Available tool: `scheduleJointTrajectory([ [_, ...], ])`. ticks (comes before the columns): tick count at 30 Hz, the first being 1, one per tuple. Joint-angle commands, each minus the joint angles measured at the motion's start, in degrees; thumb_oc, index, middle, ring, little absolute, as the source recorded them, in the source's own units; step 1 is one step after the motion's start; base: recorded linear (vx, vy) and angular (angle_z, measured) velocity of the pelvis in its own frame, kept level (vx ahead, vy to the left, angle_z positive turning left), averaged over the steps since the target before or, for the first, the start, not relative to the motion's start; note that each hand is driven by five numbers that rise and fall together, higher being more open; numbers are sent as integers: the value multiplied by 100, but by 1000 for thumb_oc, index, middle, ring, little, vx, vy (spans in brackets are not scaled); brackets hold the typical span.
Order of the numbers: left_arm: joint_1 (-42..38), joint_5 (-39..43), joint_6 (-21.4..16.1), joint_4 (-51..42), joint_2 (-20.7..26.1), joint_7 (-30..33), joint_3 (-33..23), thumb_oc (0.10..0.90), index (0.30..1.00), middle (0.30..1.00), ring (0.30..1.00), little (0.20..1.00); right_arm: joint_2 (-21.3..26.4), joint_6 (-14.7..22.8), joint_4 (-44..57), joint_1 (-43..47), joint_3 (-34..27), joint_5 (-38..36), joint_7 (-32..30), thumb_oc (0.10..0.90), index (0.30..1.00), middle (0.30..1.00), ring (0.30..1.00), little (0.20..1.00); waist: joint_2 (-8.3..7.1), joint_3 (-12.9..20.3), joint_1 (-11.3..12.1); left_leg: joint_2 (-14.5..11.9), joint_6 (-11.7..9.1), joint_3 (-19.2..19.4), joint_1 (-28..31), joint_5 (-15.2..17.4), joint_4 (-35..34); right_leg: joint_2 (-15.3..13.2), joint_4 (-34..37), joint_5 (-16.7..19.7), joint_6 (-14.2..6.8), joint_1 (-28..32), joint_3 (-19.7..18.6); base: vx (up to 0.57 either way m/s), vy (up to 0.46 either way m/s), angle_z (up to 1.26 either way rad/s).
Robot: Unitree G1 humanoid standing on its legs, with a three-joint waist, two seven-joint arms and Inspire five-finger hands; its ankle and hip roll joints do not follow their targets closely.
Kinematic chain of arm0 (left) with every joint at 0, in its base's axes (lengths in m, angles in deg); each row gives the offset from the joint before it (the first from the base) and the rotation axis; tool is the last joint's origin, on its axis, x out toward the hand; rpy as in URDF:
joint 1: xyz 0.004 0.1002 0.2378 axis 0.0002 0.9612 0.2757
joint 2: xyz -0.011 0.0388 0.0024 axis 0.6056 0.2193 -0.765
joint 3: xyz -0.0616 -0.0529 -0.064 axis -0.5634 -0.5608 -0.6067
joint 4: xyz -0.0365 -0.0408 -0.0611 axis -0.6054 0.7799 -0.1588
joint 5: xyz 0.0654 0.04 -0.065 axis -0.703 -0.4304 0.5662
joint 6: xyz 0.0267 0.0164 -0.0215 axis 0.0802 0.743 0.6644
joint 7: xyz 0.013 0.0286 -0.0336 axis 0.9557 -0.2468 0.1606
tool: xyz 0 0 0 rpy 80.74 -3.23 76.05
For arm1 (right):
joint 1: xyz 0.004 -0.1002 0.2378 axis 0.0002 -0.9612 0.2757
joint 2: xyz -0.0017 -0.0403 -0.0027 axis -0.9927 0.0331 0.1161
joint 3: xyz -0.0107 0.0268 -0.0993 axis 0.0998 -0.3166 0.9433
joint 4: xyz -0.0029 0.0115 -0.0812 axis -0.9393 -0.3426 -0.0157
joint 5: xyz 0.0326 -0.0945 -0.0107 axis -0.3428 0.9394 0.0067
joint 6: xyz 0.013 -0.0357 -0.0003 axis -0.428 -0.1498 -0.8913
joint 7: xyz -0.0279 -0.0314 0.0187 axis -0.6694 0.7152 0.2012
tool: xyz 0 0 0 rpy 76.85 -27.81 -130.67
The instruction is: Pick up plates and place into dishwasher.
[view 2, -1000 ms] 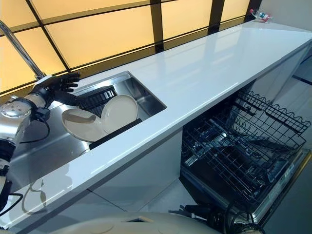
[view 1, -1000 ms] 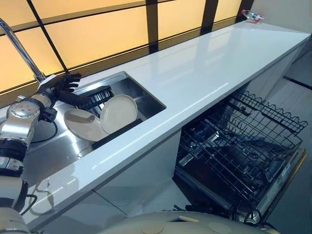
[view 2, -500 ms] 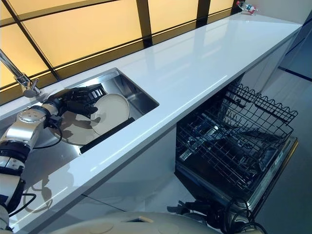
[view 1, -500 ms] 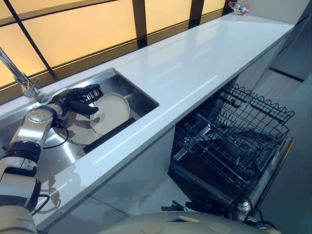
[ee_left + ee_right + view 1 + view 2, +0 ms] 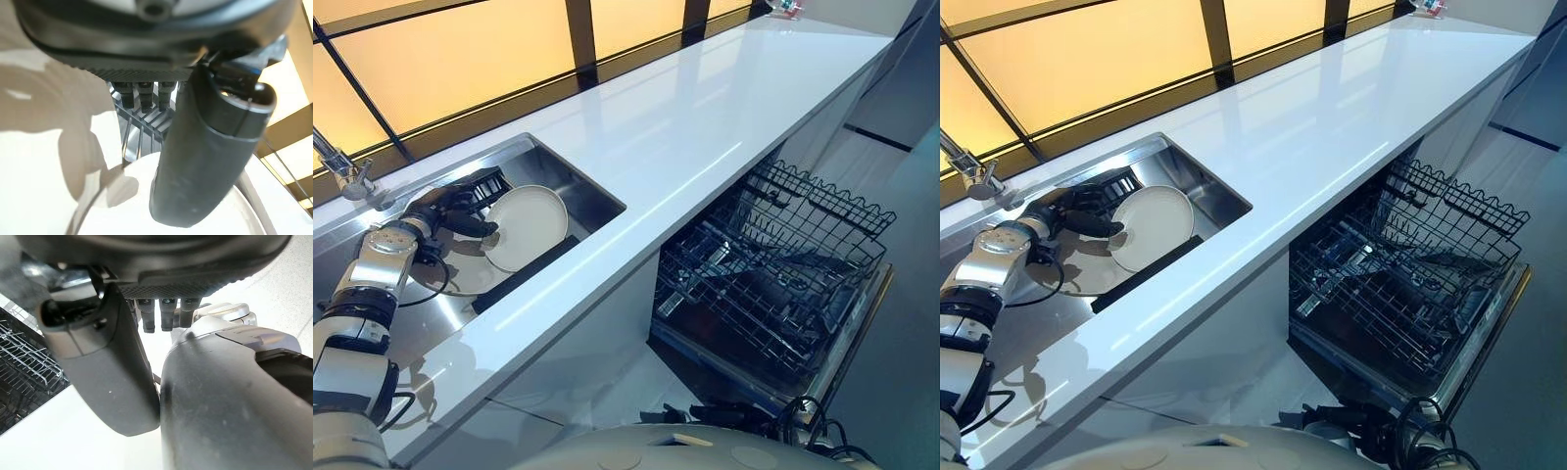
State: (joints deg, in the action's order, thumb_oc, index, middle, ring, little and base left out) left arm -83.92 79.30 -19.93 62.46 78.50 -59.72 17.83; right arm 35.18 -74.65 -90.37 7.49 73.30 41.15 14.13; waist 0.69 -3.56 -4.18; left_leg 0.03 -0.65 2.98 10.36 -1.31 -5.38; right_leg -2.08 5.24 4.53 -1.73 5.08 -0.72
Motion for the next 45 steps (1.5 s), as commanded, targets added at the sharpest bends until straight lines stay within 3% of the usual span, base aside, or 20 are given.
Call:
scheduleJointTrajectory([
  [1,-1017,12,-419,118,216,344,-556,800,900,900,900,900,239,-91,-267,-345,337,169,89,800,900,900,900,900,-28,-34,-111,520,433,214,-285,308,235,-37,-202,84,-383,-146,-143,6,-5,-6],
  [13,-1212,363,-338,367,126,-49,-417,800,900,900,900,900,257,-69,-266,-338,346,221,132,800,900,900,900,900,-54,-59,-182,511,427,283,-306,327,285,-27,-227,113,-411,-192,-225,11,-4,-5],
  [22,-1264,1046,-292,163,9,-1181,-272,800,900,900,900,900,279,-16,-325,-323,270,279,179,800,900,900,900,900,-44,-84,-186,501,412,309,-309,326,286,-25,-200,141,-432,-190,-262,-2,-5,-1],
  [28,-1358,1770,619,99,116,-2520,-101,800,900,900,900,900,353,-44,-323,-280,192,413,210,800,900,900,900,900,26,-76,-203,505,402,288,-296,314,282,-19,-198,152,-440,-183,-296,0,0,0],
  [29,-1405,1834,783,130,138,-2726,-58,622,747,747,747,722,373,-51,-329,-265,182,435,214,800,900,900,900,900,44,-77,-211,511,404,273,-297,312,284,-18,-196,153,-439,-183,-309,0,0,0],
  [30,-1450,1852,901,171,175,-2942,-21,608,735,735,735,708,396,-49,-343,-252,172,454,225,800,900,900,900,900,63,-78,-218,514,401,257,-298,310,288,-18,-193,155,-438,-181,-322,0,0,0],
  [31,-1502,1905,1035,201,210,-3081,20,454,604,604,604,554,413,-49,-357,-241,167,469,233,800,900,900,900,900,78,-77,-225,516,400,249,-299,309,294,-20,-192,159,-438,-180,-329,0,0,0],
  [33,-1635,1858,1212,272,299,-3425,131,358,521,521,521,458,448,-40,-392,-216,162,508,246,800,900,900,900,900,120,-69,-239,522,395,241,-298,306,299,-22,-179,162,-440,-170,-340,0,0,0],
  [34,-1700,1835,1257,314,350,-3528,196,276,451,451,451,376,463,-31,-397,-209,162,502,249,800,900,900,900,900,138,-66,-246,525,393,242,-294,308,299,-22,-171,163,-441,-165,-340,0,0,0],
  [35,-1755,1801,1228,356,394,-3610,252,141,335,335,335,241,479,-20,-411,-196,153,495,254,800,900,900,900,900,156,-60,-250,531,391,238,-296,310,301,-22,-163,160,-443,-161,-342,0,0,0],
  [36,-1831,1818,1176,394,463,-3623,313,100,300,300,300,200,494,-18,-418,-173,152,464,251,800,900,900,900,900,177,-55,-251,537,389,230,-301,314,309,-20,-155,154,-439,-156,-345,0,0,0],
  [40,-2007,1944,1061,425,557,-3447,375,100,300,300,300,200,510,51,-428,-168,141,352,252,800,900,900,900,900,198,-30,-256,545,372,214,-306,314,316,-12,-132,140,-433,-136,-349,-2,-3,-1],
  [42,-2092,1961,1023,472,586,-3433,400,182,371,371,371,282,515,82,-425,-160,138,280,252,800,900,900,900,900,201,-16,-260,544,365,201,-302,304,308,-2,-124,140,-427,-131,-354,-8,-14,-7],
  [45,-2213,2037,978,508,630,-3390,432,136,331,331,331,236,525,183,-374,-144,127,124,261,800,900,900,900,900,204,5,-271,547,359,155,-295,295,285,24,-120,129,-413,-128,-389,-13,-18,-7],
])
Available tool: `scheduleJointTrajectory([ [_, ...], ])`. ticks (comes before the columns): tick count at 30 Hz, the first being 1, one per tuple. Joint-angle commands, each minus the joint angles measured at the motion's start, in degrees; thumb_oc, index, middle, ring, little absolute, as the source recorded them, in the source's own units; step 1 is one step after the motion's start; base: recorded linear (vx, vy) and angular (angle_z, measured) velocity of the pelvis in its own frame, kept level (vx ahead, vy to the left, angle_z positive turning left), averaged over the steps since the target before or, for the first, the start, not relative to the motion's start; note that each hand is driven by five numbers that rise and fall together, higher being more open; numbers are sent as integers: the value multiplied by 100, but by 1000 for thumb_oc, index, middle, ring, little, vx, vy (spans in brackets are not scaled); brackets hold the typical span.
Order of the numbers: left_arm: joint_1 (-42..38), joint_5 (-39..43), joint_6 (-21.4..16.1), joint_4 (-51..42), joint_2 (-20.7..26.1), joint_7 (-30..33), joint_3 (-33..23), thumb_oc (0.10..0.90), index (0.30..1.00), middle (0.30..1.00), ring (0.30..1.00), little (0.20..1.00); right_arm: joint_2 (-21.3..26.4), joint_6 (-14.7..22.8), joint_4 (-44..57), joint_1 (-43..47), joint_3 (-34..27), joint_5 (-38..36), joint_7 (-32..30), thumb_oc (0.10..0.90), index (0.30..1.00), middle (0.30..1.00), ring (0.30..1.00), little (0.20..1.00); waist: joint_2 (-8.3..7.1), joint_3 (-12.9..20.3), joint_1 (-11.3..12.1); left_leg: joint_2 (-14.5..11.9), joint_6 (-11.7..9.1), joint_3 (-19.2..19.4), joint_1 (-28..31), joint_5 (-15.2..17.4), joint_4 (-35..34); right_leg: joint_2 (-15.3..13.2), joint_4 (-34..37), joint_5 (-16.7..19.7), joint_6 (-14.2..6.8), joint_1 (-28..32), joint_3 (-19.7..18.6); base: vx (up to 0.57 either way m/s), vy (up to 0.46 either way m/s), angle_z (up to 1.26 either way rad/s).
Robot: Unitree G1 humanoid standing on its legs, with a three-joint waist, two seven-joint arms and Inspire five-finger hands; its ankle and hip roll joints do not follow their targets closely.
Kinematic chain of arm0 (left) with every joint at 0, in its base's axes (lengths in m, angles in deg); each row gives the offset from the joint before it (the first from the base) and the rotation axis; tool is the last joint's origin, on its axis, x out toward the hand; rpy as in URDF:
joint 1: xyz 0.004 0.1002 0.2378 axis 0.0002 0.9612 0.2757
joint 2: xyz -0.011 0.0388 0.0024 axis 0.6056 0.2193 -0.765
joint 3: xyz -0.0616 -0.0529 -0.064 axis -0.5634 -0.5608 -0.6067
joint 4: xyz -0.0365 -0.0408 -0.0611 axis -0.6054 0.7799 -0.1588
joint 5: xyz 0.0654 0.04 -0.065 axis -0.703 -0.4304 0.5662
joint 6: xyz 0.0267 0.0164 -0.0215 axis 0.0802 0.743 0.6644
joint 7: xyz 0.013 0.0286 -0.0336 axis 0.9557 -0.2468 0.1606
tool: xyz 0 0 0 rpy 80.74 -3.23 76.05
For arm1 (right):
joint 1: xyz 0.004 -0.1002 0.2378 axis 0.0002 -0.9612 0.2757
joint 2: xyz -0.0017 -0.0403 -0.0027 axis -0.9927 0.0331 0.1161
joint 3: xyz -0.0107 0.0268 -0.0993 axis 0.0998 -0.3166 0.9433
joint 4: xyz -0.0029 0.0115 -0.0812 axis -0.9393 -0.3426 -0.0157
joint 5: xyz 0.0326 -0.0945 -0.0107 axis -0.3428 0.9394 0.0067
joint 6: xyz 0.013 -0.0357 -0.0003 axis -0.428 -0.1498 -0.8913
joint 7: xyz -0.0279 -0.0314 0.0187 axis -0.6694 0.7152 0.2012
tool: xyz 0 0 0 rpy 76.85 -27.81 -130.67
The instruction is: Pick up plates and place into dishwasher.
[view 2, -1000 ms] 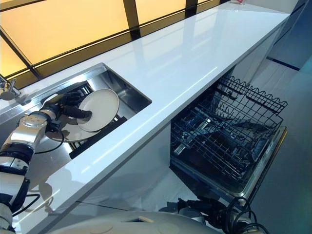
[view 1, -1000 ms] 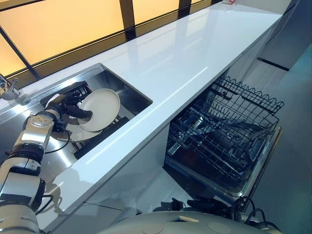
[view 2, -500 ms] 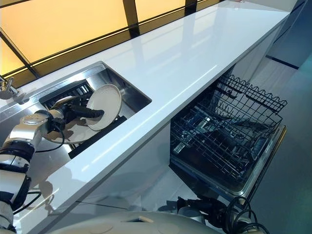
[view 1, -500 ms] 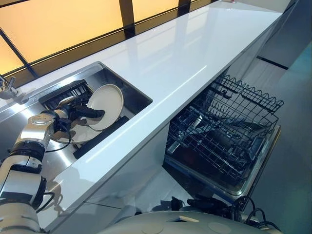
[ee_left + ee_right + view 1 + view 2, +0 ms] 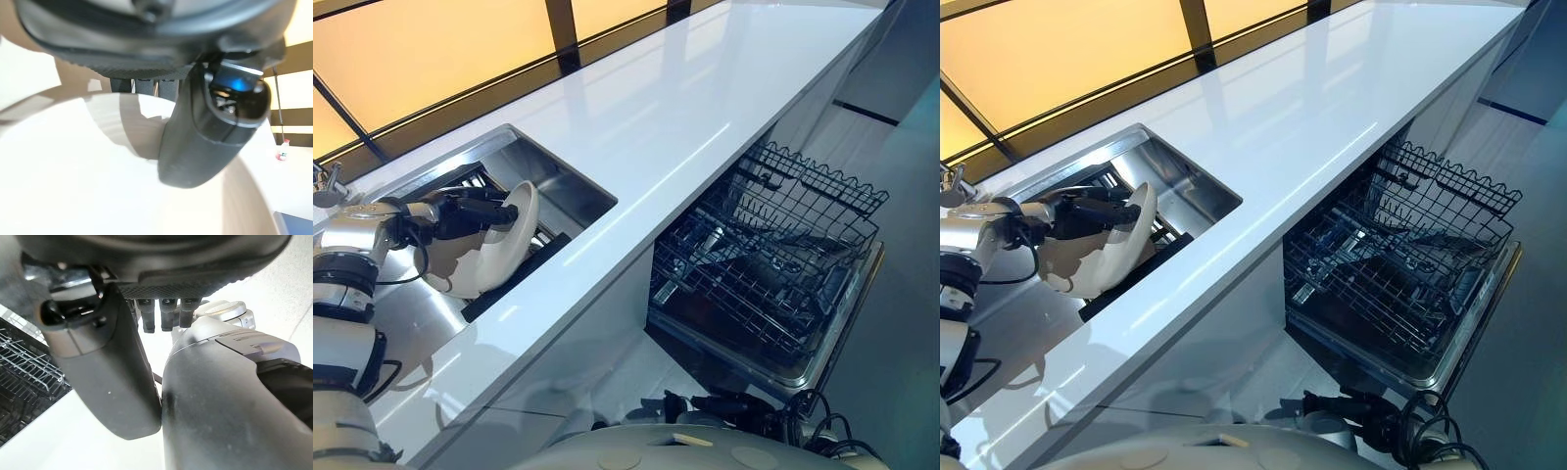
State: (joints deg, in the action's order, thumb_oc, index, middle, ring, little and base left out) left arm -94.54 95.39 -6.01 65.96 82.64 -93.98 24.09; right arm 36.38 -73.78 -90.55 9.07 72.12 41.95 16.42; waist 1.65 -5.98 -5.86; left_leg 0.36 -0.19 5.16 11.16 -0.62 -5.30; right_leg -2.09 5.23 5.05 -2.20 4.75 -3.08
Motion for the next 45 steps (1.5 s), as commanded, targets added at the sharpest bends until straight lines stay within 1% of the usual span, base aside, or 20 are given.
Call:
scheduleJointTrajectory([
  [1,-1170,448,-438,153,231,61,-192,152,345,345,345,252,406,138,-345,-304,241,18,34,800,900,900,900,900,111,253,-105,513,311,-75,-376,221,273,30,-119,76,-361,-95,-167,-22,-21,-6],
  [4,-1193,602,-490,124,262,191,-223,100,300,300,300,200,390,264,-310,-312,220,-71,6,800,900,900,900,900,121,280,-109,502,297,-102,-364,198,226,56,-105,60,-349,-80,-191,-24,-23,-5],
  [10,-1108,673,-674,68,254,480,-385,100,300,300,300,200,366,354,-314,-315,187,-92,-38,800,900,900,900,900,138,322,-98,480,277,-134,-337,170,161,95,-84,25,-309,-52,-186,-15,-15,-1],
  [14,-1042,675,-940,26,323,717,-500,100,300,300,300,200,396,563,-189,-293,149,-444,-64,800,900,900,900,900,141,327,-79,462,259,-160,-324,168,154,112,-78,2,-286,-24,-164,-44,-35,1],
  [15,-999,768,-1056,-88,330,982,-571,100,300,300,300,200,417,699,44,-271,119,-650,-11,800,900,900,900,900,137,318,-77,453,250,-173,-317,165,154,119,-77,-1,-273,-12,-159,-68,-46,2],
  [16,-861,801,-1181,-309,324,1361,-766,100,300,300,300,200,415,716,718,-289,148,-712,41,800,900,900,900,900,129,299,-81,447,249,-197,-310,164,151,130,-76,-9,-251,-3,-162,-80,-45,2],
  [18,-616,789,-1505,-519,423,1879,-1115,100,300,300,300,200,351,373,2021,-463,354,-1244,258,800,900,900,900,900,110,269,-113,446,256,-214,-311,160,161,128,-79,-20,-217,0,-164,-83,-36,1],
  [19,-562,788,-1575,-546,442,1965,-1200,100,300,300,300,200,312,259,2329,-517,387,-1366,267,800,900,900,900,900,107,267,-124,447,257,-220,-313,160,162,130,-79,-26,-211,-1,-163,-78,-33,-1],
  [21,-384,631,-1977,-550,559,2289,-1482,100,300,300,300,200,189,-9,3312,-730,495,-1771,531,800,900,900,900,900,86,277,-173,445,258,-201,-335,163,171,132,-76,-46,-202,-12,-147,-84,-43,-2],
  [23,-301,472,-2485,-535,700,2716,-1679,100,300,300,300,200,87,-383,4075,-882,518,-2482,1033,800,900,900,900,900,51,310,-202,436,237,-181,-359,152,159,143,-56,-72,-191,-21,-111,-96,-57,0],
  [25,-265,394,-2732,-618,785,3046,-1733,100,300,300,300,200,74,-752,4648,-907,474,-3039,1242,800,900,900,900,900,21,357,-212,427,221,-167,-368,141,143,148,-50,-89,-190,-31,-82,-79,-57,2],
  [27,-230,104,-3118,-754,903,3573,-1743,100,300,300,300,200,175,-955,5249,-886,444,-3517,1406,800,900,900,900,900,1,405,-204,409,201,-155,-378,112,122,148,-54,-99,-193,-44,-48,-79,-60,3],
  [30,-231,-147,-3365,-938,1054,4058,-1725,100,300,300,300,200,418,-847,5932,-851,418,-3743,1290,800,900,900,900,900,-14,451,-195,391,188,-129,-399,89,109,146,-59,-103,-199,-61,-23,-63,-41,5],
  [35,127,-616,-3699,-1771,1120,4972,-1989,100,300,300,300,200,1238,-43,7299,-733,-303,-2824,381,800,900,900,900,900,-66,515,-241,358,177,-84,-388,75,60,159,-65,-100,-185,-81,-41,-61,-39,7],
  [36,262,-741,-3713,-1922,1117,5071,-2114,100,300,300,300,200,1372,-75,7450,-710,-471,-2759,230,800,900,900,900,900,-62,519,-250,351,173,-79,-381,78,53,164,-65,-105,-181,-76,-50,-36,-16,3],
  [38,601,-1144,-4043,-2283,1186,5502,-2426,100,300,300,300,200,1827,456,7850,-615,-1109,-1599,-500,800,900,900,900,900,-78,535,-294,330,163,-52,-369,79,34,179,-66,-98,-163,-73,-76,-34,-12,-2],
  [39,778,-1244,-4091,-2522,1178,5674,-2619,100,300,300,300,200,2044,527,8077,-566,-1432,-1226,-865,800,900,900,900,900,-76,546,-311,322,159,-34,-366,87,30,185,-66,-101,-157,-73,-92,-29,-6,-4],
  [42,1276,-1539,-4100,-3227,1100,6087,-3119,100,300,300,300,200,2474,666,8241,-298,-2210,-512,-1438,800,900,900,900,900,-88,560,-297,315,165,-26,-345,121,30,211,-70,-108,-124,-59,-135,-17,1,-6],
  [43,1456,-1750,-4133,-3469,1059,6284,-3275,100,300,300,300,200,2616,670,8269,-177,-2367,-351,-1648,800,900,900,900,900,-85,555,-285,314,170,-24,-335,129,30,218,-72,-105,-113,-52,-149,-23,1,-9],
  [45,1685,-2430,-4065,-4039,985,6846,-3452,100,300,300,300,200,2905,943,8409,205,-2608,20,-2153,800,900,900,900,900,-91,549,-230,320,189,-50,-320,145,30,236,-77,-104,-78,-22,-172,-27,-4,-7],
])
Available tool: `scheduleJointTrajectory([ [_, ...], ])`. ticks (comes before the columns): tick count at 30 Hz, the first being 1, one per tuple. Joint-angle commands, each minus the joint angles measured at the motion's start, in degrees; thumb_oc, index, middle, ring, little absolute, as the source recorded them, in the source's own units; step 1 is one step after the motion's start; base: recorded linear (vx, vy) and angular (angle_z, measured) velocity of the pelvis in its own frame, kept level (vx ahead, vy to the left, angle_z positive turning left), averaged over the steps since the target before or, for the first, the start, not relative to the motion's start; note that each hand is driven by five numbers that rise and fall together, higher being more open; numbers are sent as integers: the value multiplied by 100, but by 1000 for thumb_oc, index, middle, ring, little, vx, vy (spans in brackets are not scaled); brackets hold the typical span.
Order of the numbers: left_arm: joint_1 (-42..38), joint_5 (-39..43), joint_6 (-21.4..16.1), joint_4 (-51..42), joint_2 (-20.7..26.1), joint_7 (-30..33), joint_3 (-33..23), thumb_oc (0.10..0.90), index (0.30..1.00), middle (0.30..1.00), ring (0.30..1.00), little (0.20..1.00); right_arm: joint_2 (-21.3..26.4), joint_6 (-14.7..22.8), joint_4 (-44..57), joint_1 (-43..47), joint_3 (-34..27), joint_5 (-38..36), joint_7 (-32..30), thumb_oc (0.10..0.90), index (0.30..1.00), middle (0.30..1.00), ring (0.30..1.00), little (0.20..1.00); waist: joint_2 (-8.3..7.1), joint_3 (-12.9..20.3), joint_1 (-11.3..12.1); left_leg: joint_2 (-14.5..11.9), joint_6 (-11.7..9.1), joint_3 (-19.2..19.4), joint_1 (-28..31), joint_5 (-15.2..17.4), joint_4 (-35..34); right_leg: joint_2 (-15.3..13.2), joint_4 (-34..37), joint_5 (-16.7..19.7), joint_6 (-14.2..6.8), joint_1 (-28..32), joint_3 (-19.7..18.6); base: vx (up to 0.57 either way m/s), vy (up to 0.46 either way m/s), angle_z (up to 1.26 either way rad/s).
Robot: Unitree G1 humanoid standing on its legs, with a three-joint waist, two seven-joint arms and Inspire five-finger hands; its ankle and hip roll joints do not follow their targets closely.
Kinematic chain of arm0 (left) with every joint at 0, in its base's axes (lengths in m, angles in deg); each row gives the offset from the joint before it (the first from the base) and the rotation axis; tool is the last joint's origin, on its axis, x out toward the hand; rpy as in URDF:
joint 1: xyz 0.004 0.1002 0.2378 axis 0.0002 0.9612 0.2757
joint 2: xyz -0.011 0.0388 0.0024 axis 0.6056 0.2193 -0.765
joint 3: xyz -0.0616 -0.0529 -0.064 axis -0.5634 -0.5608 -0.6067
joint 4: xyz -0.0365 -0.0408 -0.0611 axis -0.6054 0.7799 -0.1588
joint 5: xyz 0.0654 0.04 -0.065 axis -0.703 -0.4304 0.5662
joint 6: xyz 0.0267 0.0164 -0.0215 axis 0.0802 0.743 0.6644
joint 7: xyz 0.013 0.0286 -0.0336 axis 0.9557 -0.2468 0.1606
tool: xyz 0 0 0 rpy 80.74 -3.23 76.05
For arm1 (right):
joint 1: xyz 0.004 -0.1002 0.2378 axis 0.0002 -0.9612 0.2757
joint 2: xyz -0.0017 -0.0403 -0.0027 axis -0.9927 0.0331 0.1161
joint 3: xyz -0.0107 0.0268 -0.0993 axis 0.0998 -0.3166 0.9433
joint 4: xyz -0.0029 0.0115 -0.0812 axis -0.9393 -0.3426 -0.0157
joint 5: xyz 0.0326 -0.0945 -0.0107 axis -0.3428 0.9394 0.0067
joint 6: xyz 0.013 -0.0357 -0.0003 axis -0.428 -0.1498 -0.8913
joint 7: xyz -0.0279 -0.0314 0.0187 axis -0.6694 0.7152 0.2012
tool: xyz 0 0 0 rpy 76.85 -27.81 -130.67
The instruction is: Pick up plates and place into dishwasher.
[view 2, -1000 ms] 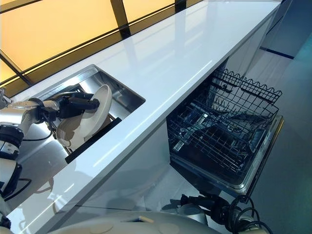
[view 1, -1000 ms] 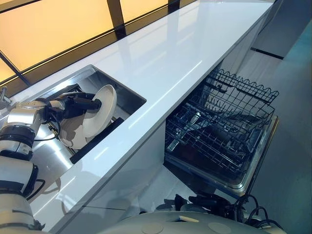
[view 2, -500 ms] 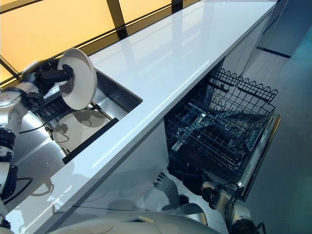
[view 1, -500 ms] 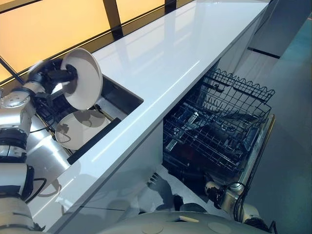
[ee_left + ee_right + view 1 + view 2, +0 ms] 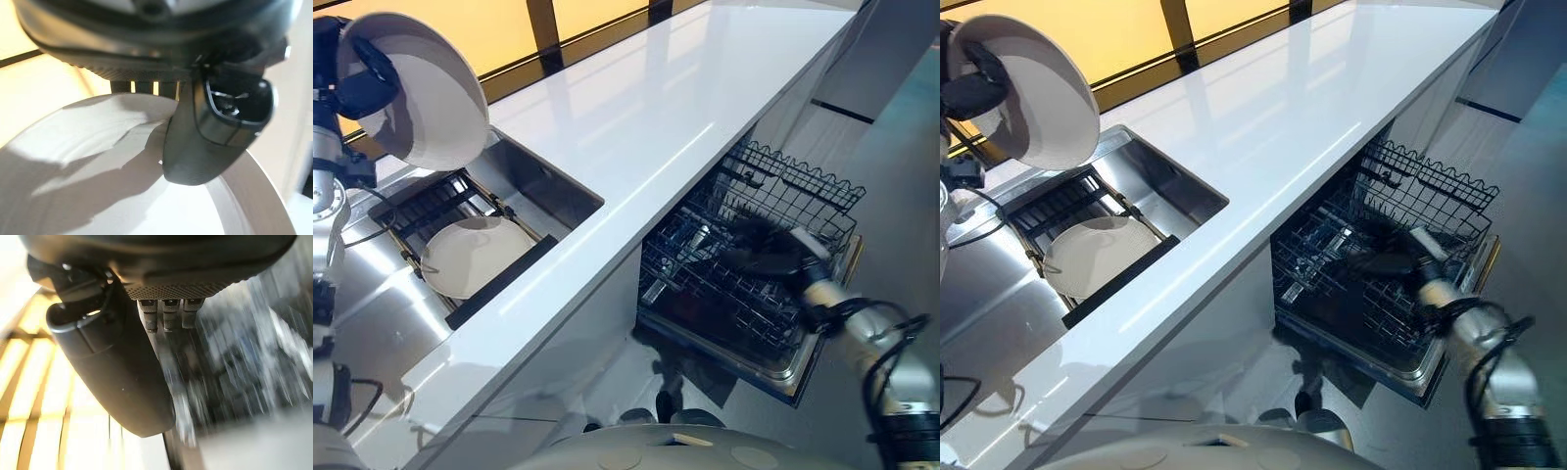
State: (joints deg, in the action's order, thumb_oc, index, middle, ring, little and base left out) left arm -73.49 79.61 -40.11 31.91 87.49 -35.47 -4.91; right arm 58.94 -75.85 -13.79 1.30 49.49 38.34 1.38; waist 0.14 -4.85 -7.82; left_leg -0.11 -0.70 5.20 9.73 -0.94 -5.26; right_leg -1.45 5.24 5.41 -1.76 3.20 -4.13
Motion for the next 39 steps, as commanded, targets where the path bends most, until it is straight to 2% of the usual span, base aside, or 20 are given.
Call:
scheduleJointTrajectory([
  [1,-407,-1014,-618,-768,458,1099,-550,100,300,300,300,200,688,1185,756,1136,-327,404,-717,800,900,900,900,900,57,431,-15,370,244,-65,-169,184,26,175,-80,-142,-114,142,-68,-73,-20,-7],
  [2,-465,-1233,-612,-903,446,1287,-486,100,300,300,300,200,740,1331,861,1368,-228,321,-633,800,900,900,900,900,42,417,6,372,243,-63,-193,115,26,181,-109,-86,-97,116,-69,-72,-21,-9],
  [5,-693,-1582,-532,-1059,415,1487,-259,100,300,300,300,200,768,1331,1186,1766,74,-262,-254,800,900,900,900,900,28,441,36,371,250,-80,-179,158,26,168,-124,-131,-98,132,-46,-9,-7,-10],
  [7,-1015,-1819,-551,-1021,319,1586,144,100,300,300,300,200,676,1152,1468,2281,614,-1242,551,800,900,900,900,900,-17,461,82,358,238,-40,-195,97,26,148,-178,-109,-92,101,17,-80,-29,-8],
  [11,-1626,-2166,-565,-779,66,1847,975,100,300,300,300,200,433,809,1430,3101,1571,-1898,954,800,900,900,900,900,-92,530,166,360,221,-67,-204,83,30,126,-187,-130,-76,110,126,-35,-24,5],
  [16,-2079,-2587,-251,-755,-310,2068,1711,100,300,300,300,200,53,667,1170,3774,2322,-2249,676,800,900,900,900,900,-158,594,272,367,209,-132,-198,72,28,115,-123,-129,-56,183,241,-1,-26,13],
  [22,-2419,-3064,130,-426,-1049,2326,2435,100,300,300,300,200,-903,657,839,4383,2907,-2159,18,800,900,900,900,900,-199,609,395,373,204,-223,-197,57,46,102,-98,-128,-46,234,348,7,-27,9],
  [28,-2659,-3267,170,57,-1576,2368,2908,100,300,300,300,200,-1622,549,514,4669,3293,-2098,-250,800,900,900,900,900,-208,632,462,369,192,-247,-207,42,68,90,-88,-122,-40,250,420,42,-15,9],
  [33,-2662,-3269,20,89,-1787,2316,2985,100,300,300,300,200,-1883,521,333,4681,3403,-2007,-342,800,900,900,900,900,-213,644,498,368,193,-267,-217,38,82,84,-90,-136,-29,260,455,56,-4,4],
  [39,-2777,-3423,-135,-131,-1948,2250,3072,100,300,300,300,200,-2098,59,142,4705,3591,-2064,-391,800,900,900,900,900,-223,654,514,375,207,-305,-220,40,88,83,-96,-159,-6,278,467,55,2,1],
])
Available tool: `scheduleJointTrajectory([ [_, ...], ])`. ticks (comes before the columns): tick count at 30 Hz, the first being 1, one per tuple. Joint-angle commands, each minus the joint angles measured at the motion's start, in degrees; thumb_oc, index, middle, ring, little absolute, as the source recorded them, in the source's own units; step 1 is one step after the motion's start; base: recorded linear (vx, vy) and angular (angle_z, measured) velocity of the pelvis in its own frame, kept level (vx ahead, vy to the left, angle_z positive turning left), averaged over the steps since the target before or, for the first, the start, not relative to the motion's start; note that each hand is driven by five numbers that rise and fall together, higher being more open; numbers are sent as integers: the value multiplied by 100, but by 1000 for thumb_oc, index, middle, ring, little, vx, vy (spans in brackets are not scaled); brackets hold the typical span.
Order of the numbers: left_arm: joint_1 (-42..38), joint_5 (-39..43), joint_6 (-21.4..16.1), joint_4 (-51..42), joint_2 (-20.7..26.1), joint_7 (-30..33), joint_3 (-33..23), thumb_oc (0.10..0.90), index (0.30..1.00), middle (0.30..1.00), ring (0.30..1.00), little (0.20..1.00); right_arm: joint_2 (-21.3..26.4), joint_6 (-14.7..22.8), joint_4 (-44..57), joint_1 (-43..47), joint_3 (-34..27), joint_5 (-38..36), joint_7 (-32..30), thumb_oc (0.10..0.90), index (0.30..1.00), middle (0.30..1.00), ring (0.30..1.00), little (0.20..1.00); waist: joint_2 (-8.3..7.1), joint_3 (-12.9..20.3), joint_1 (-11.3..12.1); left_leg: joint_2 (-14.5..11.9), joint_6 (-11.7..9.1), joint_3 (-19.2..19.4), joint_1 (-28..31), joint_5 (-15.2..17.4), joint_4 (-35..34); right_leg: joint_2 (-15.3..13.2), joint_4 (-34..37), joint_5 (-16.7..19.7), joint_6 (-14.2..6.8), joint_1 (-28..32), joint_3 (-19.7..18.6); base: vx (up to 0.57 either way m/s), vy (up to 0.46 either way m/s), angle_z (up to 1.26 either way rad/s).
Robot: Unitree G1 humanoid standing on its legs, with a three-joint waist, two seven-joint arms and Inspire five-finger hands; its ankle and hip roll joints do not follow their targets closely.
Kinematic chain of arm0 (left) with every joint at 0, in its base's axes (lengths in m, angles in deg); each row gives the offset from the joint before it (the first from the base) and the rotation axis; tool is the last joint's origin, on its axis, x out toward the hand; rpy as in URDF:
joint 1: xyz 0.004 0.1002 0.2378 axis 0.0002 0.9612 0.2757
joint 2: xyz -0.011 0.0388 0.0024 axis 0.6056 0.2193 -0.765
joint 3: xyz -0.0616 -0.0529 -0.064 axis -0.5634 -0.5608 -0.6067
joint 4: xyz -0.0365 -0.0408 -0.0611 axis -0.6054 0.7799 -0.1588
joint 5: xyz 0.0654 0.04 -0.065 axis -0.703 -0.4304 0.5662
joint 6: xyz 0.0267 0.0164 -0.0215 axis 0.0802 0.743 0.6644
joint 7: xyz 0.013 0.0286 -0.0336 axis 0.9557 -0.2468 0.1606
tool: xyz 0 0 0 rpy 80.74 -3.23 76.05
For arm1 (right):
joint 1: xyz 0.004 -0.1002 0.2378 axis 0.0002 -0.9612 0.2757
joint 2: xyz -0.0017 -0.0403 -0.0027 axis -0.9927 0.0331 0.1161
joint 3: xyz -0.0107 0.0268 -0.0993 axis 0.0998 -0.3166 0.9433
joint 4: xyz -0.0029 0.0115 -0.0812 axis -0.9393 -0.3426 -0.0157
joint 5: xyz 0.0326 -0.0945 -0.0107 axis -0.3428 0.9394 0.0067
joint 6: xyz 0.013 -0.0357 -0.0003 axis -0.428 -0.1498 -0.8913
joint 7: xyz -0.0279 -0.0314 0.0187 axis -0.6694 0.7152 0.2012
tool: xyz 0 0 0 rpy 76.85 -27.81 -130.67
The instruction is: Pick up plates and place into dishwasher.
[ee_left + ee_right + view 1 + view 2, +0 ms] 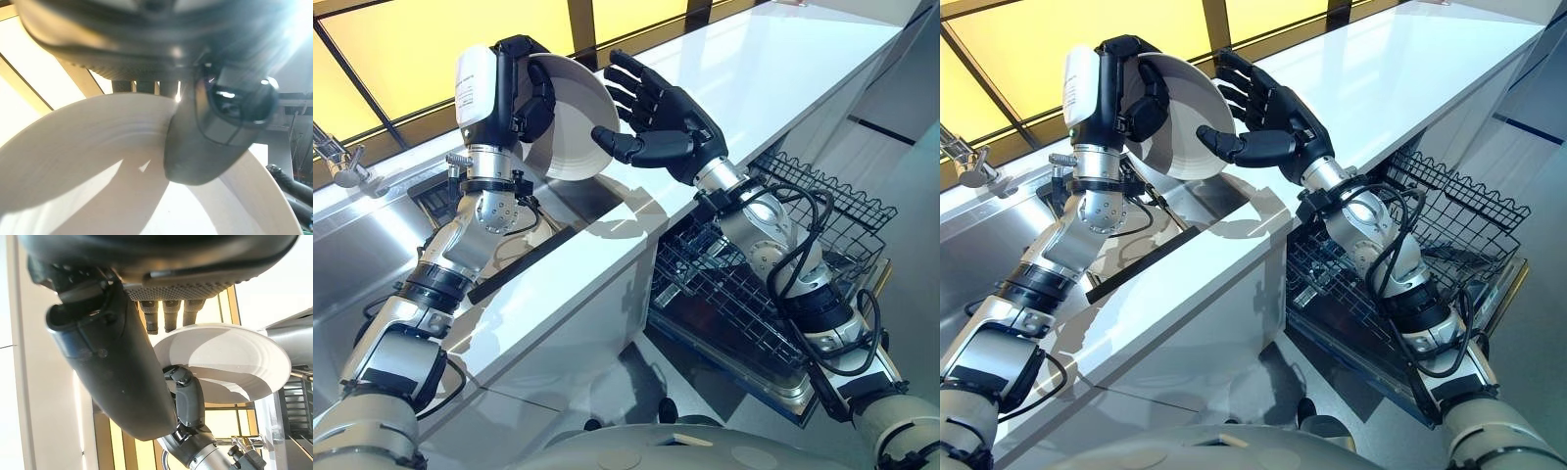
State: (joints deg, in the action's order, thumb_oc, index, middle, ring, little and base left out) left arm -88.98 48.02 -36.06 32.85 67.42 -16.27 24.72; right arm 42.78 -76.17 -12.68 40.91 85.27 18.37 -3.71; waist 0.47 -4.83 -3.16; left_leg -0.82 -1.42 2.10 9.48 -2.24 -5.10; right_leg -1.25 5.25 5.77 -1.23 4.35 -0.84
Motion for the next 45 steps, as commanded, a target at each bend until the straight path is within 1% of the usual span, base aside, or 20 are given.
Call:
scheduleJointTrajectory([
  [1,-1254,-284,-550,-351,59,297,120,100,300,300,300,200,-484,41,-26,724,68,-16,83,800,900,900,900,900,-261,661,55,445,280,5,-191,171,69,60,-90,-199,-59,174,147,60,2,2],
  [2,-1273,-288,-542,-429,60,280,134,100,300,300,300,200,-488,-2,-41,715,93,22,32,800,900,900,900,900,-261,662,57,446,281,-3,-190,171,67,59,-89,-201,-58,176,151,59,2,2],
  [3,-1269,-314,-564,-523,80,270,136,100,300,300,300,200,-479,-41,-61,698,104,15,2,690,806,806,806,790,-263,665,63,449,280,-12,-190,171,65,58,-84,-202,-59,181,162,37,4,2],
  [4,-1261,-327,-580,-563,83,264,133,100,300,300,300,200,-477,-49,-73,686,111,0,-21,520,660,660,660,620,-264,665,64,450,280,-13,-188,172,65,58,-83,-203,-59,184,167,39,3,2],
  [5,-1244,-317,-592,-666,88,242,141,100,300,300,300,200,-489,-30,-92,678,118,-28,-100,130,326,326,326,230,-267,664,68,454,284,-17,-183,171,60,61,-78,-200,-55,188,167,35,2,1],
  [6,-1209,-330,-640,-766,88,233,128,100,300,300,300,200,-513,-77,-103,656,101,-53,-165,100,300,300,300,200,-267,658,75,454,283,-32,-185,171,59,62,-79,-199,-53,186,173,38,5,1],
  [9,-1130,-378,-661,-973,72,158,108,100,300,300,300,200,-549,-122,-120,636,103,-72,-262,100,300,300,300,200,-269,653,93,463,291,-55,-186,171,59,61,-71,-198,-48,193,176,0,0,0],
  [16,-1005,-403,-796,-1360,-62,-51,162,100,300,300,300,200,-690,50,-114,589,90,-95,-489,100,300,300,300,200,-275,642,121,476,308,-88,-190,173,51,55,-49,-187,-52,191,185,10,2,2],
  [24,-779,-178,-589,-1530,-194,-532,200,100,300,300,300,200,-769,298,13,502,-83,83,-620,100,300,300,300,200,-269,623,146,481,311,-85,-195,173,54,72,-25,-151,-80,159,172,1,-4,0],
  [27,-502,342,-462,-1478,-278,-860,116,100,300,300,300,200,-741,352,80,416,-168,142,-564,100,300,300,300,200,-263,608,159,475,308,-78,-217,161,63,86,-25,-139,-79,134,158,-4,-33,0],
  [28,-407,713,-326,-1400,-346,-1072,75,141,335,335,335,241,-740,382,76,399,-181,171,-567,100,300,300,300,200,-263,601,165,471,306,-79,-226,154,66,91,-25,-135,-78,129,151,-13,-38,-1],
  [29,-333,1133,-208,-1287,-434,-1232,41,591,721,721,721,691,-741,412,56,396,-193,215,-553,100,300,300,300,200,-264,596,167,466,305,-77,-231,147,68,99,-25,-136,-77,129,144,-9,-41,-1],
  [30,-265,1438,-177,-1159,-518,-1331,8,800,900,900,900,900,-742,449,18,398,-213,266,-529,100,300,300,300,200,-264,587,168,463,305,-81,-235,142,71,107,-25,-140,-73,133,136,1,-44,-1],
  [34,-8,2575,53,-727,-780,-1697,-306,800,900,900,900,900,-577,618,-96,368,-448,776,-512,100,300,300,300,200,-264,577,157,435,304,-89,-229,124,78,131,-25,-147,-63,154,118,22,-46,0],
  [37,26,2771,266,-544,-682,-1841,-571,800,900,900,900,900,-268,868,-195,447,-733,1432,-757,100,300,300,300,200,-256,561,141,423,302,-93,-222,126,90,144,-33,-158,-48,168,125,26,-44,0],
  [39,37,2734,274,-443,-497,-1837,-700,800,900,900,900,900,-18,1011,-272,479,-934,1858,-1000,100,300,300,300,200,-247,553,141,418,298,-95,-221,133,101,145,-42,-172,-47,178,133,25,-46,0],
  [40,54,2700,291,-408,-374,-1843,-781,800,900,900,900,900,144,1086,-332,490,-1061,2186,-1241,100,300,300,300,200,-240,548,143,416,297,-99,-217,139,104,148,-46,-179,-45,182,136,33,-52,1],
  [42,112,2757,407,-315,49,-1985,-1021,800,900,900,900,900,844,1221,-621,463,-1445,2807,-1703,100,300,300,300,200,-224,537,147,416,294,-119,-200,163,114,155,-47,-198,-53,205,133,43,-65,1],
  [44,173,2787,499,-271,275,-2105,-1175,800,900,900,900,900,1246,1216,-937,380,-1685,2947,-1962,100,300,300,300,200,-217,532,160,421,289,-141,-190,179,128,161,-46,-210,-61,224,134,47,-62,2],
  [45,260,2881,494,-223,506,-2227,-1349,800,900,900,900,900,1594,1205,-1274,224,-1916,2932,-2134,100,300,300,300,200,-206,519,175,418,282,-161,-188,188,142,159,-48,-220,-66,235,148,44,-54,3],
])
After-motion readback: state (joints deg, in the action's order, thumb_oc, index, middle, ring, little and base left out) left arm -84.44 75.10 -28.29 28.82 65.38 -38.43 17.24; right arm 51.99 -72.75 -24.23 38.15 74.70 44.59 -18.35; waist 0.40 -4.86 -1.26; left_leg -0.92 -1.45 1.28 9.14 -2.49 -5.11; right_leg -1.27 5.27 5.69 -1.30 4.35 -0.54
